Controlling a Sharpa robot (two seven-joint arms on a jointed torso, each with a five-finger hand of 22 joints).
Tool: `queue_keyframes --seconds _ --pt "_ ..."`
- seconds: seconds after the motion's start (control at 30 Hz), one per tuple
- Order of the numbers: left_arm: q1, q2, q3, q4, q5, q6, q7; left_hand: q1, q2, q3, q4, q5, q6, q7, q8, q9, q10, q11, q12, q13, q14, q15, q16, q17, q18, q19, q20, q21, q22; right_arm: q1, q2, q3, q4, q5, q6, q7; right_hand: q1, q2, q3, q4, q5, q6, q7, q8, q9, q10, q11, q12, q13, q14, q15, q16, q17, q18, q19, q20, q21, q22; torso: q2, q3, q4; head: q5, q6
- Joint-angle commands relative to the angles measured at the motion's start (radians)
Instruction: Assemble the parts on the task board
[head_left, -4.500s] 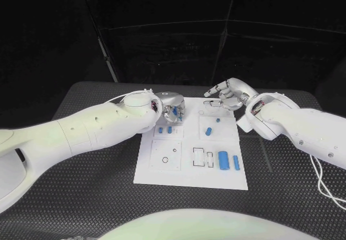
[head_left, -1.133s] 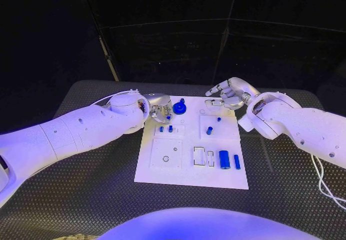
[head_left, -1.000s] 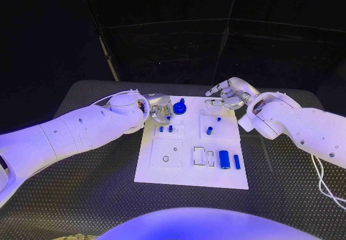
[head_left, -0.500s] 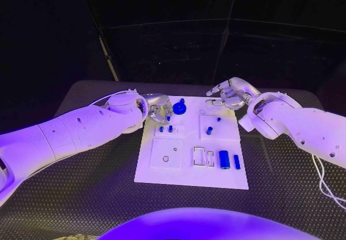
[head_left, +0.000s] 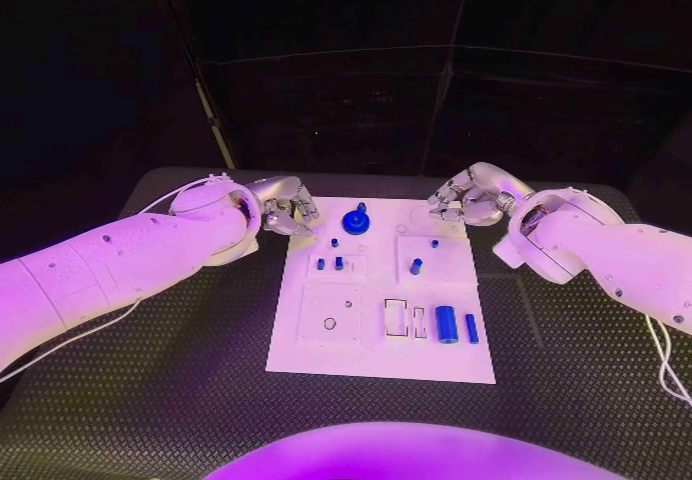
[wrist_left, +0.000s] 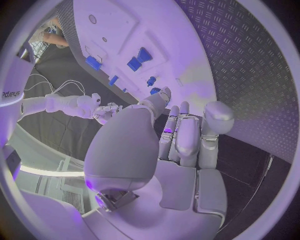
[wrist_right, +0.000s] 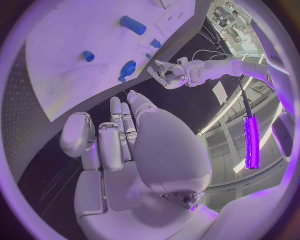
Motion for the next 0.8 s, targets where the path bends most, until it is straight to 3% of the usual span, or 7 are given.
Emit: queue_keyframes --seconds 0.03,0.2,0.27,0.33,0.47,0.67,0.8 --pt "0.001 -0.024 0.003 0.013 0.21 -0.049 0.059 0.001 0.011 -0.002 -0.003 -0.003 0.013 0.002 0.008 -0.002 0.011 -0.001 0.008 0.0 -0.007 0.001 -0.008 -0.005 0.014 -0.008 -0.002 -0.01 -0.007 0.001 -0.013 0.0 0.011 -0.23 0.035 -0.06 0.0 -0.02 0.016 -0.004 -0.005 0.015 -0.002 -0.007 -0.001 0.008 0.002 -0.048 -0.057 0.038 0.008 -0.008 -0.003 0.009 -0.003 0.009 -0.007 -0.002 0.0 -0.0012 0.001 -0.009 0.006" --pt "0.001 -0.057 0.004 0.026 0.437 -0.085 0.142 0.016 0.038 0.018 -0.006 -0.002 0.065 0.002 0.033 0.006 0.1 -0.015 0.058 0.017 -0.033 -0.006 -0.059 -0.072 0.029 -0.042 -0.006 -0.086 -0.062 -0.004 -0.027 0.0 0.03 -0.402 0.053 -0.138 0.005 -0.032 0.029 -0.011 -0.013 0.014 -0.005 -0.017 -0.002 0.01 0.003 -0.075 -0.095 0.036 0.009 -0.012 -0.007 0.009 -0.003 0.012 -0.009 -0.004 0.001 -0.0005 0.0 -0.02 0.011" --pt "0.0 -0.068 0.003 0.031 0.593 -0.094 0.202 0.022 0.044 0.021 -0.011 -0.002 0.091 -0.006 0.045 0.01 0.156 -0.03 0.094 0.033 -0.049 -0.015 -0.082 -0.099 0.036 -0.061 -0.012 -0.122 -0.086 -0.008 -0.031 0.0 0.044 -0.474 0.062 -0.186 0.01 -0.032 0.046 -0.014 -0.056 0.01 -0.007 -0.027 -0.002 0.013 0.004 -0.089 -0.117 0.036 0.009 -0.014 -0.011 0.009 -0.003 0.013 -0.01 -0.006 0.001 0.0013 0.0004 -0.026 0.013" --pt "-0.003 -0.076 0.003 0.037 0.706 -0.1 0.248 0.02 0.046 0.018 -0.011 -0.002 0.103 -0.01 0.048 0.01 0.167 -0.035 0.109 0.041 -0.069 -0.02 -0.112 -0.135 0.043 -0.084 -0.018 -0.167 -0.117 -0.012 -0.032 0.0 0.053 -0.516 0.07 -0.217 0.01 -0.036 0.061 -0.013 -0.092 0.012 -0.009 -0.032 -0.002 0.02 0.003 -0.096 -0.135 0.035 0.009 -0.016 -0.013 0.01 -0.003 0.013 -0.011 -0.007 0.001 0.0021 0.0001 -0.031 0.016" --pt "-0.01 -0.092 0.003 0.063 0.915 -0.113 0.34 0.006 0.046 0.005 -0.005 -0.002 0.108 -0.012 0.045 0.006 0.16 -0.035 0.124 0.051 -0.12 -0.019 -0.188 -0.226 0.06 -0.147 -0.019 -0.288 -0.201 -0.02 -0.029 0.0 0.069 -0.578 0.077 -0.257 0.002 -0.046 0.074 -0.009 -0.102 0.014 -0.011 -0.038 -0.002 0.027 0.002 -0.103 -0.155 0.035 0.008 -0.018 -0.016 0.01 -0.003 0.013 -0.013 -0.008 0.002 0.0005 -0.0016 -0.034 0.018" --pt "-0.02 -0.106 0.003 0.093 1.043 -0.108 0.391 0.003 0.047 -0.004 -0.005 -0.002 0.108 -0.01 0.04 0.002 0.147 -0.033 0.134 0.058 -0.15 -0.017 -0.233 -0.279 0.07 -0.182 -0.018 -0.361 -0.251 -0.028 -0.01 0.0 0.077 -0.608 0.08 -0.266 0.002 -0.052 0.089 -0.01 -0.103 0.014 -0.013 -0.044 -0.002 0.037 -0.001 -0.106 -0.169 0.036 0.005 -0.018 -0.016 0.01 -0.002 0.01 -0.013 -0.009 0.001 0.0015 0.0002 -0.038 0.02" --pt "-0.023 -0.11 0.003 0.1 1.069 -0.097 0.403 0.003 0.048 -0.008 -0.006 -0.002 0.108 -0.009 0.038 0.001 0.143 -0.032 0.139 0.062 -0.16 -0.016 -0.247 -0.295 0.073 -0.192 -0.017 -0.385 -0.268 -0.031 0.003 -0.001 0.074 -0.611 0.094 -0.267 -0.001 -0.06 0.107 -0.009 -0.103 0.012 0.003 -0.054 -0.002 0.043 0.008 -0.115 -0.191 0.036 0.012 -0.019 -0.017 0.009 -0.001 0.013 -0.013 -0.007 0.002 0.0007 0.002 -0.038 0.018"
